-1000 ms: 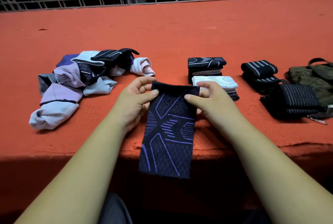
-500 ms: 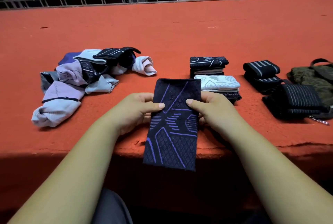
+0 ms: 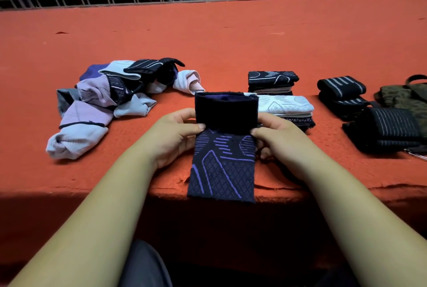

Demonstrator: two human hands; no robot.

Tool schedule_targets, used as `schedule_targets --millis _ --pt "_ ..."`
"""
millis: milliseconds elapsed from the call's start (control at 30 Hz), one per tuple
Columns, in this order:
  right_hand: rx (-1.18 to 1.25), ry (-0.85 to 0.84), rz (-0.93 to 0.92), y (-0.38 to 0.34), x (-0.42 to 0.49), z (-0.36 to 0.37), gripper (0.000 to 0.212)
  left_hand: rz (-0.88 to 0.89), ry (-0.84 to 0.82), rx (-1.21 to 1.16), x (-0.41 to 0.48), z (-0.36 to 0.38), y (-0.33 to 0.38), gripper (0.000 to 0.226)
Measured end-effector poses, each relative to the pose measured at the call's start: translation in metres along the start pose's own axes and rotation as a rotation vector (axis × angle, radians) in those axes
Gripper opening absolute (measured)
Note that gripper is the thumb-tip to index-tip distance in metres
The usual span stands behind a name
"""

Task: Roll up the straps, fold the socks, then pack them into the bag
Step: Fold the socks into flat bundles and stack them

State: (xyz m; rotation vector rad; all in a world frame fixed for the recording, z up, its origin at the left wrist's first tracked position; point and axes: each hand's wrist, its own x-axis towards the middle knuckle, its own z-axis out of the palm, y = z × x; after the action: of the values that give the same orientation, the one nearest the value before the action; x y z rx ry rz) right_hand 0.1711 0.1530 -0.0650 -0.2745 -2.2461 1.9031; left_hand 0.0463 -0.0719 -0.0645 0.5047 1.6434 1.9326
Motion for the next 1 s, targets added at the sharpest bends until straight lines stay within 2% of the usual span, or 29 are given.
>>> schedule_targets --millis 200,367,500,600,633,767,933,1000 --pt "0.048 -0.001 0.016 -0.001 -0.002 -0.002 0.041 -0.01 0.0 0.012 -0.003 0.001 0.005 0.028" --pt "0.126 0.024 0.033 -0.001 -0.002 -0.003 0.046 -0.038 0.002 -0.005 -0.005 0.006 0.008 0.033" --pt "0.206 -0.041 0.024 -0.001 -0.003 -0.004 0.027 -0.058 0.048 -0.037 -0.006 0.011 0.011 0.033" --pt "0.065 -0.047 -0.056 0.002 -0.004 -0.004 0.009 -0.08 -0.017 -0.032 -0.008 0.01 0.011 0.021" --pt "0.028 -0.054 -0.082 0.003 -0.006 -0.003 0.007 -0.09 -0.04 -0.018 -0.008 0.008 0.011 0.024" --pt "0.043 -0.055 -0.086 0.004 -0.006 0.003 0.023 -0.137 -0.086 0.129 -0.012 0.006 0.004 0.048" --pt "0.035 -0.022 -0.072 0.001 -0.004 0.009 0.056 -0.059 -0.045 0.162 -0.01 0.007 0.005 0.046" --pt "0.004 -0.037 -0.041 -0.003 -0.004 0.008 0.045 -0.028 -0.046 0.166 -0.01 0.008 0.006 0.042"
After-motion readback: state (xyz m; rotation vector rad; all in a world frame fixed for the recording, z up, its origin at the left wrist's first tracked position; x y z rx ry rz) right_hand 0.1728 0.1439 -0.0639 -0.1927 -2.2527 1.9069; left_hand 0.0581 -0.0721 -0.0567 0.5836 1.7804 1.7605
